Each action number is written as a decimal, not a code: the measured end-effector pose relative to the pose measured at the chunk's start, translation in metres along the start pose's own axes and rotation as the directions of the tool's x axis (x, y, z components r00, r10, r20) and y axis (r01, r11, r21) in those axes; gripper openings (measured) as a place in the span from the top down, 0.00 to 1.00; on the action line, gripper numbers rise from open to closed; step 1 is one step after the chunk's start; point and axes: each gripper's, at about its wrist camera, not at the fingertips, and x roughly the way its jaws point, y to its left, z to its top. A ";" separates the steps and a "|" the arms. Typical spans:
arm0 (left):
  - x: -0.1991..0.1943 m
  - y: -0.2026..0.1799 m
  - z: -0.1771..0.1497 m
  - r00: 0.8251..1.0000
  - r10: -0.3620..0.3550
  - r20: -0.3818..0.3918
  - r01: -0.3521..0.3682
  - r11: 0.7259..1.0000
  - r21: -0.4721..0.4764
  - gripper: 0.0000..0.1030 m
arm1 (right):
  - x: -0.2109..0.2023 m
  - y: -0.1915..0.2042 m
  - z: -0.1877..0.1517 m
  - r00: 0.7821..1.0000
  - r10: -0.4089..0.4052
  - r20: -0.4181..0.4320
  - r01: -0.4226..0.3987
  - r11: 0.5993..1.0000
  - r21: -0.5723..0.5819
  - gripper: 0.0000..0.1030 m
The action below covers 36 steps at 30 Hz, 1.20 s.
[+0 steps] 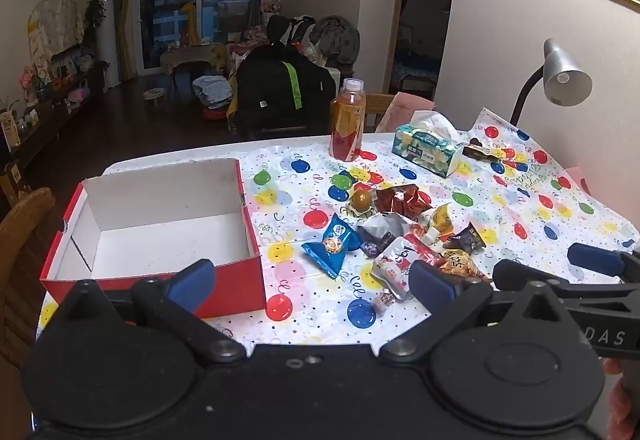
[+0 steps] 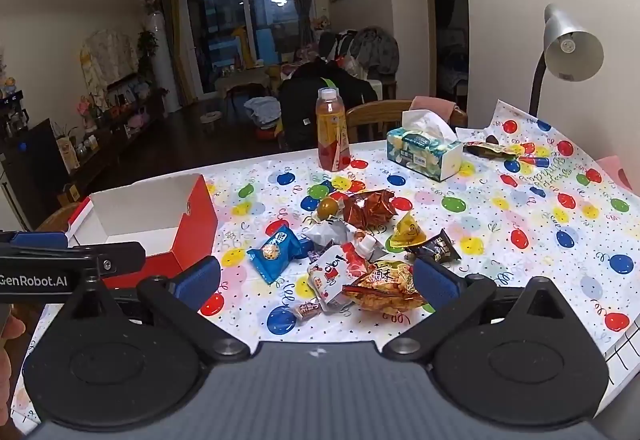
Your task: Organize snacks
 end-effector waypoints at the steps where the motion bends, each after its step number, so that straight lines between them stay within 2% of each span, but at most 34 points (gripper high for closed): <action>1: 0.001 0.000 0.000 1.000 0.000 -0.002 0.000 1.000 0.000 0.00 | -0.002 -0.002 0.001 1.000 -0.001 0.002 0.001 1.000 -0.001 0.00; 11: -0.001 0.006 -0.004 1.000 -0.008 -0.003 0.008 1.000 -0.014 0.00 | -0.001 0.001 0.001 1.000 -0.014 -0.010 0.014 1.000 -0.010 0.00; 25: -0.004 -0.007 -0.002 1.000 0.003 0.007 -0.003 1.000 0.002 0.00 | -0.005 -0.003 0.004 1.000 -0.019 -0.011 0.018 1.000 -0.013 0.00; 36: -0.005 -0.008 -0.002 1.000 0.002 0.007 -0.003 1.000 0.003 0.00 | -0.006 0.000 0.004 1.000 -0.002 -0.009 0.002 1.000 -0.016 0.00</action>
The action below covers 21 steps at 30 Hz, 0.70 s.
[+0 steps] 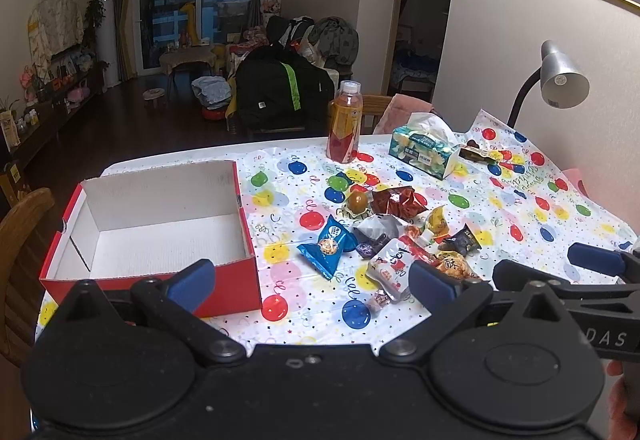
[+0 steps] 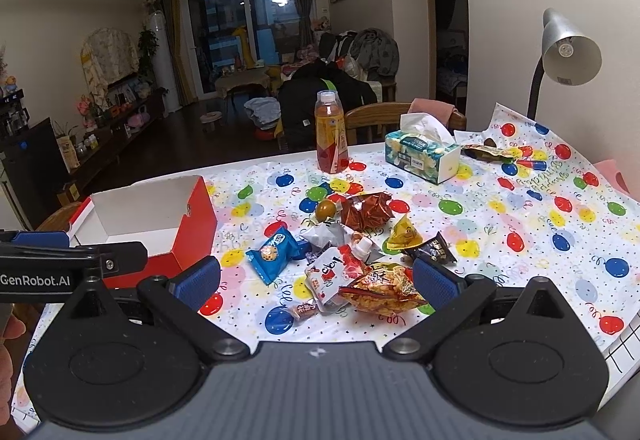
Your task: Organize snacks
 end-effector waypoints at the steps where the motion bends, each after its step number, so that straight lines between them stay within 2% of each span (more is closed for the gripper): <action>1: 0.000 0.001 0.000 1.000 0.001 0.000 -0.001 1.000 0.000 0.00 | -0.001 0.001 0.000 1.000 0.000 0.002 0.000 1.000 -0.001 0.00; 21: -0.002 0.001 0.004 1.000 0.002 0.003 -0.002 1.000 -0.004 0.00 | -0.001 0.004 0.000 1.000 0.004 0.008 -0.004 1.000 0.007 0.00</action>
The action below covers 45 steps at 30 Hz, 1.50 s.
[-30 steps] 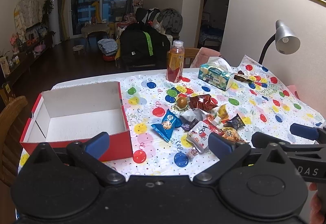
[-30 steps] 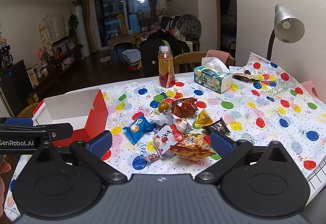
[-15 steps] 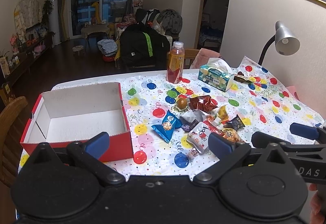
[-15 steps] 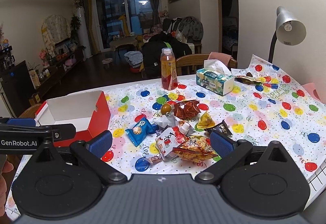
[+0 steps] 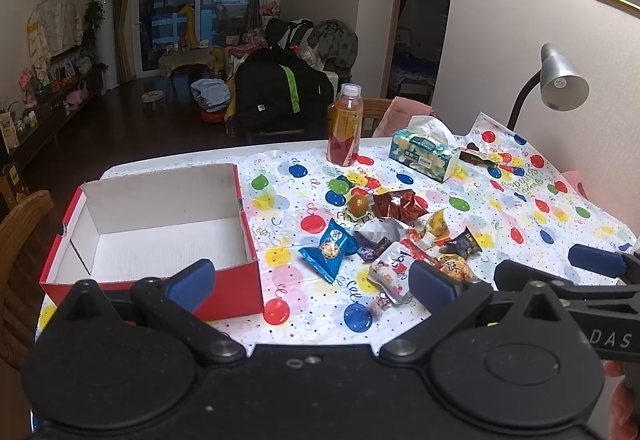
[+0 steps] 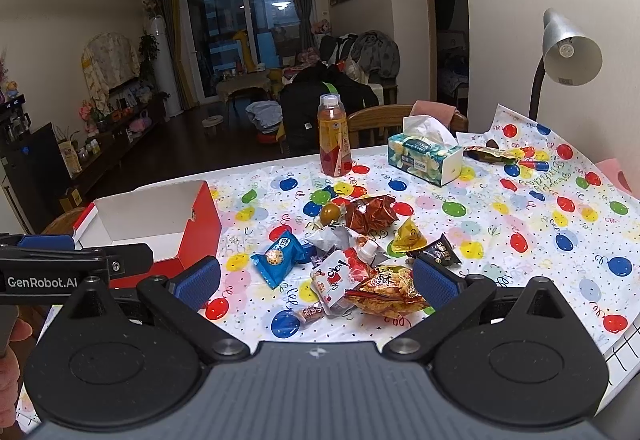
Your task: Organize snacks
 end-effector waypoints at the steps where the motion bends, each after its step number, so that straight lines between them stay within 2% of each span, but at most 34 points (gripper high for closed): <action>1: 0.001 0.000 0.002 1.000 -0.002 0.000 0.002 1.000 -0.001 0.00 | 0.000 0.000 0.000 1.000 0.000 0.001 0.000 1.000 0.000 0.00; 12: 0.001 0.002 0.010 1.000 -0.017 0.000 0.017 1.000 0.001 0.00 | -0.004 -0.002 0.003 1.000 -0.003 0.008 0.002 1.000 0.023 0.00; 27: 0.008 -0.004 0.004 1.000 -0.029 -0.001 0.029 0.999 -0.013 0.00 | -0.007 -0.004 0.003 1.000 0.000 0.027 0.000 1.000 0.016 0.00; 39: 0.027 -0.024 0.009 0.999 -0.023 0.042 0.023 1.000 -0.007 0.00 | 0.007 -0.037 0.013 0.999 0.028 0.046 -0.028 1.000 0.011 0.00; 45: 0.047 -0.037 0.009 0.999 -0.043 0.008 0.043 0.999 0.015 0.00 | 0.026 -0.059 0.013 1.000 0.024 0.009 -0.024 0.999 0.029 0.00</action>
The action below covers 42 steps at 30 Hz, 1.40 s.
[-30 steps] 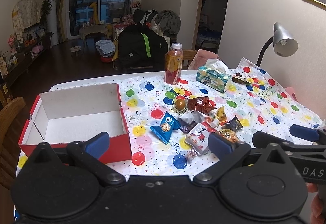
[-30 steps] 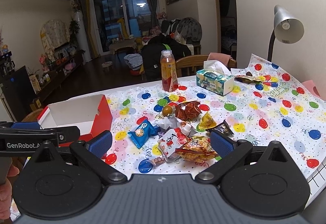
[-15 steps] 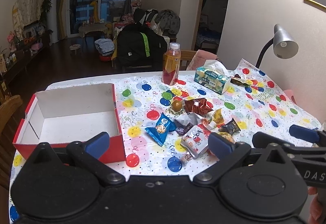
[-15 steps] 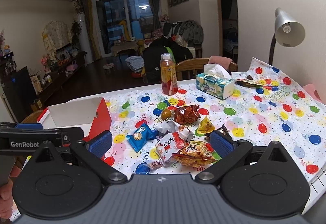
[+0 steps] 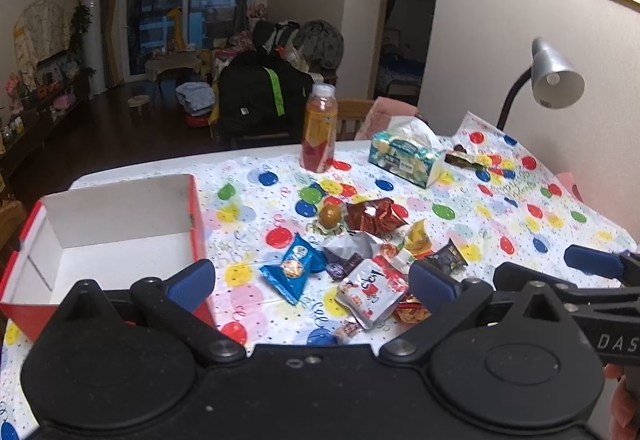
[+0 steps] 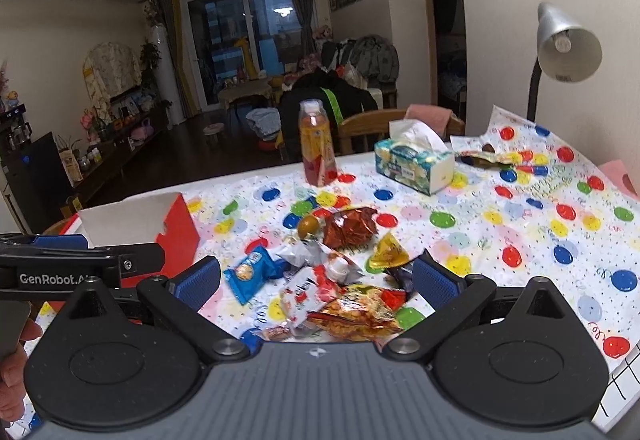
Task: Organize snacks
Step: 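Grasp the white drink pouch with the left tool while the right tool grasps the red chip bag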
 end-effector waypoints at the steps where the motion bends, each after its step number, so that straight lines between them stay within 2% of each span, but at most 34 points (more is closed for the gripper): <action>1: 0.006 -0.002 -0.001 1.000 -0.010 -0.010 0.010 1.000 0.003 0.00 | 0.004 -0.004 0.000 1.000 -0.001 -0.009 0.001 1.000 0.002 0.00; 9: 0.056 -0.011 0.003 0.993 -0.046 -0.110 0.043 0.999 -0.030 0.00 | 0.045 -0.033 -0.008 0.996 -0.014 -0.090 0.011 1.000 -0.027 0.00; 12: 0.077 -0.019 0.004 0.990 -0.061 -0.125 0.064 0.998 0.026 0.00 | 0.063 -0.040 -0.013 0.990 0.028 -0.135 -0.037 0.997 -0.064 0.00; 14: 0.093 -0.023 0.004 0.984 -0.092 -0.154 0.105 0.992 0.074 0.01 | 0.075 -0.042 -0.016 0.985 0.048 -0.165 -0.067 0.992 -0.108 0.01; 17: 0.115 -0.024 0.000 0.980 -0.075 -0.185 0.098 0.988 0.117 0.02 | 0.093 -0.043 -0.023 0.976 0.062 -0.211 -0.095 0.984 -0.150 0.06; 20: 0.136 -0.025 -0.003 0.969 -0.099 -0.227 0.128 0.985 0.118 0.03 | 0.112 -0.046 -0.029 0.966 0.063 -0.252 -0.110 0.978 -0.176 0.08; 24: 0.161 -0.033 -0.008 0.955 -0.092 -0.283 0.142 0.977 0.162 0.06 | 0.134 -0.049 -0.038 0.950 0.064 -0.306 -0.134 0.968 -0.213 0.18; 29: 0.189 -0.036 -0.011 0.924 -0.127 -0.360 0.197 0.967 0.163 0.08 | 0.149 -0.047 -0.045 0.944 0.067 -0.324 -0.161 0.949 -0.272 0.18; 35: 0.216 -0.036 -0.008 0.890 -0.161 -0.427 0.224 0.969 0.103 0.07 | 0.159 -0.045 -0.049 0.943 0.056 -0.327 -0.172 0.926 -0.337 0.22; 39: 0.231 -0.021 -0.007 0.861 -0.206 -0.465 0.208 0.977 -0.048 0.07 | 0.163 -0.046 -0.050 0.944 0.061 -0.326 -0.183 0.916 -0.357 0.22; 42: 0.239 -0.007 -0.004 0.843 -0.250 -0.476 0.187 0.966 -0.177 0.07 | 0.165 -0.046 -0.050 0.941 0.071 -0.329 -0.193 0.915 -0.355 0.23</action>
